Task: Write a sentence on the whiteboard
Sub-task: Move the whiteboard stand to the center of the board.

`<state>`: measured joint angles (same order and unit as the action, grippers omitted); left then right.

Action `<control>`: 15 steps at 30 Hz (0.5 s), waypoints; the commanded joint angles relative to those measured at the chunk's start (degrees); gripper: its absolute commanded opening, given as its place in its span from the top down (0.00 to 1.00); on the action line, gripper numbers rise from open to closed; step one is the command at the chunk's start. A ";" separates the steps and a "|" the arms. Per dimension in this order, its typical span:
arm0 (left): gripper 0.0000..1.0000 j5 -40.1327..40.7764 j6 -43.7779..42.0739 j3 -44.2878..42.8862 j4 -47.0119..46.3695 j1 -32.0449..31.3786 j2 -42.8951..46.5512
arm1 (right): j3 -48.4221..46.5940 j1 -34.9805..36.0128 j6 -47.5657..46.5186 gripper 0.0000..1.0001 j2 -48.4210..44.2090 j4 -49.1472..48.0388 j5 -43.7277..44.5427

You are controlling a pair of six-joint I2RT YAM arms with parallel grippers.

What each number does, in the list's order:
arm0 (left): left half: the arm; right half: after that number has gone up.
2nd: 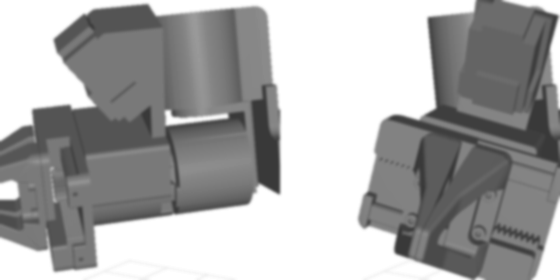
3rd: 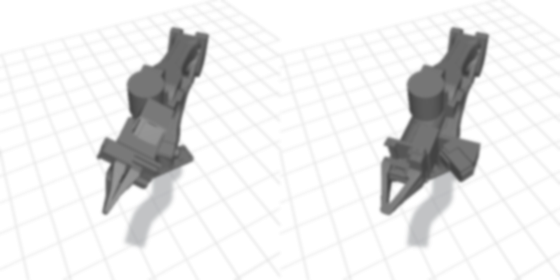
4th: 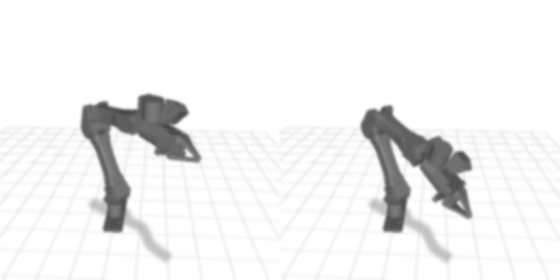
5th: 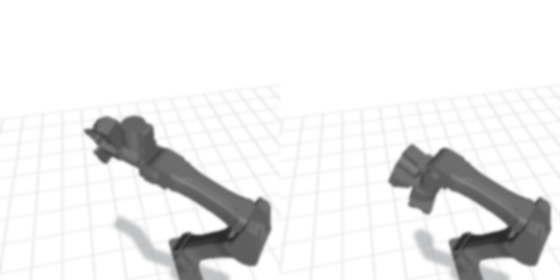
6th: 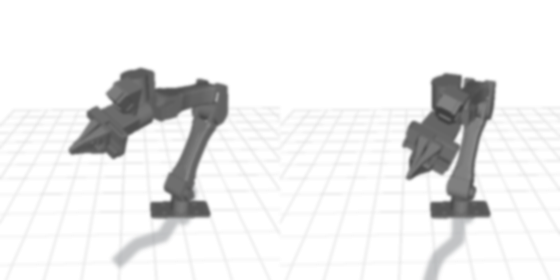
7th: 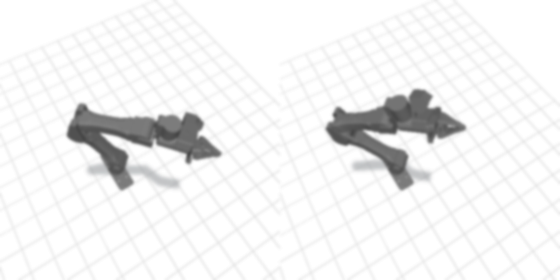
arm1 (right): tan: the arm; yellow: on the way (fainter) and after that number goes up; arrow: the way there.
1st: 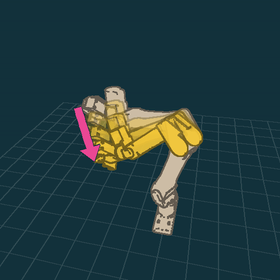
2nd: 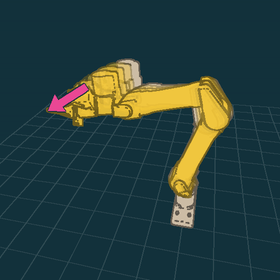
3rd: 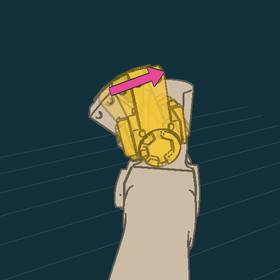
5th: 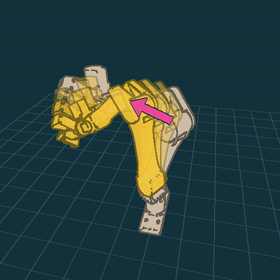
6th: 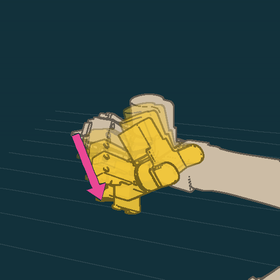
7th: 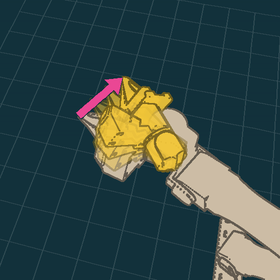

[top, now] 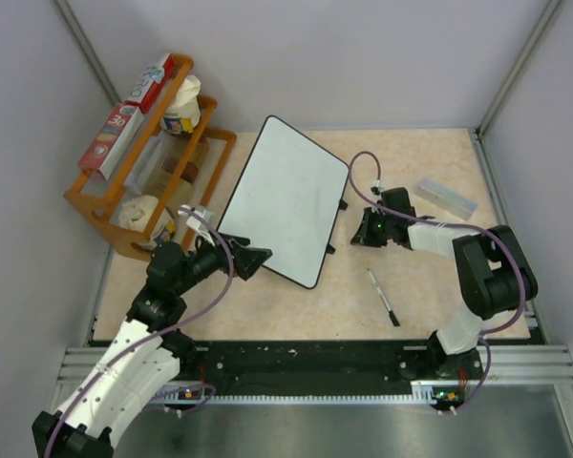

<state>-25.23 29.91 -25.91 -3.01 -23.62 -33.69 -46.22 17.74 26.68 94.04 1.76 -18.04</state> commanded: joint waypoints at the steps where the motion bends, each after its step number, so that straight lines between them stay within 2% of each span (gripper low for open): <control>1: 0.01 0.62 -0.47 0.07 -1.30 -0.03 3.71 | -2.65 3.26 0.92 1.00 1.32 -3.25 0.29; 15: 0.01 1.06 -1.17 -1.07 1.51 -0.03 5.22 | -2.47 9.24 3.73 1.00 6.85 -7.74 0.99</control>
<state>-24.56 29.82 -25.87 -1.26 -23.62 -29.36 -46.48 25.30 29.69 98.43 -4.45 -17.85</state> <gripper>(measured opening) 0.990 0.002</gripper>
